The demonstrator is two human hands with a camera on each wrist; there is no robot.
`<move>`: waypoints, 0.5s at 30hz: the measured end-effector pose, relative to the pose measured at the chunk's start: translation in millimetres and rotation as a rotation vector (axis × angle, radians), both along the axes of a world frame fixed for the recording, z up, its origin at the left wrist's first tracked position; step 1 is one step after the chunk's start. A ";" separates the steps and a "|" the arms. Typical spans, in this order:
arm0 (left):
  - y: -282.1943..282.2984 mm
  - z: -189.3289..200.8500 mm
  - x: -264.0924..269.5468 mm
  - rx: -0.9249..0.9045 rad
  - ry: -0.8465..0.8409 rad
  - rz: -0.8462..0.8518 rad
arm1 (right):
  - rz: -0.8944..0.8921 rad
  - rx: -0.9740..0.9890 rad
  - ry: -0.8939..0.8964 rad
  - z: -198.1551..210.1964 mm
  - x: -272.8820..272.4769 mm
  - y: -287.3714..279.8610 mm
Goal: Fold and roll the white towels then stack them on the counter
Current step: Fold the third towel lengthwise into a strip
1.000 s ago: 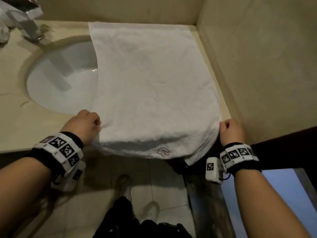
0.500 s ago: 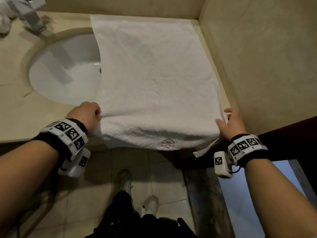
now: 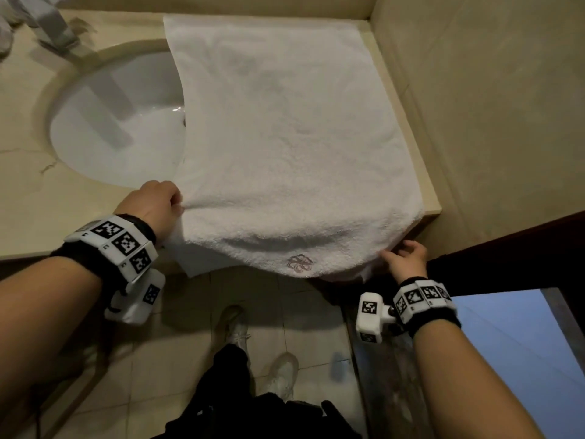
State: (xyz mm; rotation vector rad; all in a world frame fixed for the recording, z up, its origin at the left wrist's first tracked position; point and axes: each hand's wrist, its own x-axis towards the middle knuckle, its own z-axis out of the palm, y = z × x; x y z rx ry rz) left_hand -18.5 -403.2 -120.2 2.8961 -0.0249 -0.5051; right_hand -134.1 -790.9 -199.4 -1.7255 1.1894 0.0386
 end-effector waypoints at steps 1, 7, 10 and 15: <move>0.4 -0.9 -0.1 -0.004 -0.007 -0.005 | -0.027 -0.023 0.009 -4.4 -0.8 0.2; 2.5 -5.4 -6.7 -0.020 -0.085 -0.010 | 0.030 -0.116 -0.067 -2.4 8.7 -13.2; 4.8 -1.9 -9.3 -0.044 -0.087 -0.063 | -0.004 -0.114 -0.037 8.4 8.9 -11.7; 25.5 19.0 -19.8 -0.051 -0.098 -0.365 | 0.408 -0.202 -0.103 32.2 -9.9 26.6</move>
